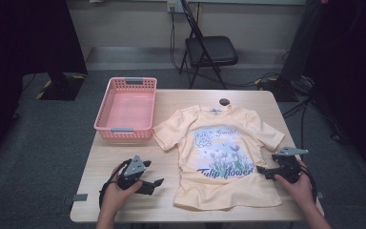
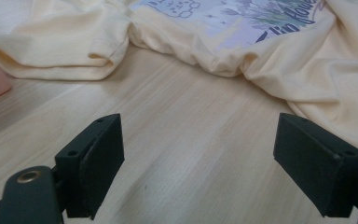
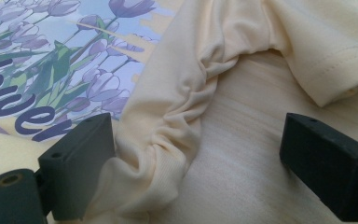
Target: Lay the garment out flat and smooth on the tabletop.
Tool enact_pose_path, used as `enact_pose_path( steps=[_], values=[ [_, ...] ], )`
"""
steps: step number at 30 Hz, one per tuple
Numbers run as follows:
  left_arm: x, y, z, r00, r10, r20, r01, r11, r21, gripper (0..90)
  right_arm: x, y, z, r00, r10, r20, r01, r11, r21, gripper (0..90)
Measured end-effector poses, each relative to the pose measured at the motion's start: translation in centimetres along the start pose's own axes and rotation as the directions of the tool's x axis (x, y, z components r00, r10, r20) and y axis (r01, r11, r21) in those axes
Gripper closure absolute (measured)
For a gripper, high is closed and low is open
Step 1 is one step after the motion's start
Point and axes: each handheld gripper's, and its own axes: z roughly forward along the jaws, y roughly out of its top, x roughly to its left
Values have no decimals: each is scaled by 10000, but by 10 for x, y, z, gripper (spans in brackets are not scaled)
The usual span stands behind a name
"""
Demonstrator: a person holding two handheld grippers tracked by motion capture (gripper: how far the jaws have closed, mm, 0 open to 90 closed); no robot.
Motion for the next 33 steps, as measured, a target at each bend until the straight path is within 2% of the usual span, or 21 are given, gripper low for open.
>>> enact_pose_path(
  steps=[22, 33],
  values=[
    [18, -21, -7, 9975, -502, -490, 522, 9978, 406, 158, 0, 0, 0, 10000, -12, -7, 12, 10000, -5, 94],
    [22, -26, -8, 9955, -390, -859, 448, 9968, 665, 157, 0, 0, 0, 10000, -9, -5, 9, 10000, -2, 94]
  ],
)
